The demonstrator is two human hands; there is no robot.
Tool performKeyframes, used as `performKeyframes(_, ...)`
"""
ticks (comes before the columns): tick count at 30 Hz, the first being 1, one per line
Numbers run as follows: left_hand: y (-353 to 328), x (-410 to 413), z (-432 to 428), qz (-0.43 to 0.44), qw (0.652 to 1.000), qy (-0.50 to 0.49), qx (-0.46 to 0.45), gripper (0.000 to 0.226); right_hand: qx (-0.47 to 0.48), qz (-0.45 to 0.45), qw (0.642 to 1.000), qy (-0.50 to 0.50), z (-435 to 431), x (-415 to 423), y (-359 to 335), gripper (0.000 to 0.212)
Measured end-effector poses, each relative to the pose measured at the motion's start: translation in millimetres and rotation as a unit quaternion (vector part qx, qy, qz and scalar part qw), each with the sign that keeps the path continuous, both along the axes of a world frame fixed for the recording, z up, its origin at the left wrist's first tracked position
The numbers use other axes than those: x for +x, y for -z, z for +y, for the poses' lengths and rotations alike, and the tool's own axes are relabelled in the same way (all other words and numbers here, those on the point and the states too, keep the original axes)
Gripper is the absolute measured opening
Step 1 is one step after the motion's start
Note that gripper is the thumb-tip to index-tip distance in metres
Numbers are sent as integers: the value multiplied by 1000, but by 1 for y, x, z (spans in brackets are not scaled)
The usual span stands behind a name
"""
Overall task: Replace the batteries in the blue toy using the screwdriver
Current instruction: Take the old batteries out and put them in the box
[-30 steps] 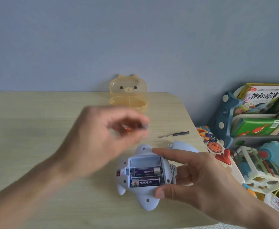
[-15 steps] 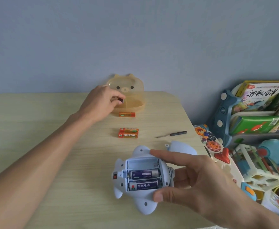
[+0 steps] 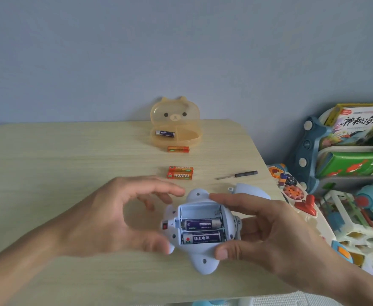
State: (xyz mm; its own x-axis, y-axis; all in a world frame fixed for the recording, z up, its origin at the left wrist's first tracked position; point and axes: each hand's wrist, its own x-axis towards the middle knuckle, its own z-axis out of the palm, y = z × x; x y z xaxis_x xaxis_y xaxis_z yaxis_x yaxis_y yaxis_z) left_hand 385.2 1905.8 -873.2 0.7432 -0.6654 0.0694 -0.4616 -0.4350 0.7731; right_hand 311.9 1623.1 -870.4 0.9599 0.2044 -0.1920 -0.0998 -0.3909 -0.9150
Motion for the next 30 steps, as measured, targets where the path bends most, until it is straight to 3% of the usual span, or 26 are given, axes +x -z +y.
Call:
performKeyframes(2, 4, -12, 2, -40, 998, 31, 22, 80, 2, -2, 1000, -3, 0, 0, 0, 73)
performKeyframes(8, -4, -24, -24, -135, 988, 49, 47, 48, -10, -8, 1000, -6, 2, 1, 4, 79)
performKeyframes(13, -5, -18, -45, -180, 979, 58, 72, 51, -15, -16, 1000, -7, 3, 2, 3, 72)
performKeyframes(19, 3, -12, -28, -97, 995, 28, 27, 83, 6, -45, 999, -11, 1, 3, 6, 78)
performKeyframes(23, 14, -18, -24, -20, 998, -45, -33, 86, -67, -118, 991, -16, -4, 5, 5, 76)
performKeyframes(27, 18, -23, -24, 31, 995, -80, -60, 76, -250, -221, 938, -95, -14, 8, -6, 81)
performKeyframes(30, 14, -24, -25, 50, 992, -77, -86, 66, -317, -291, 884, -182, -8, 10, -20, 61)
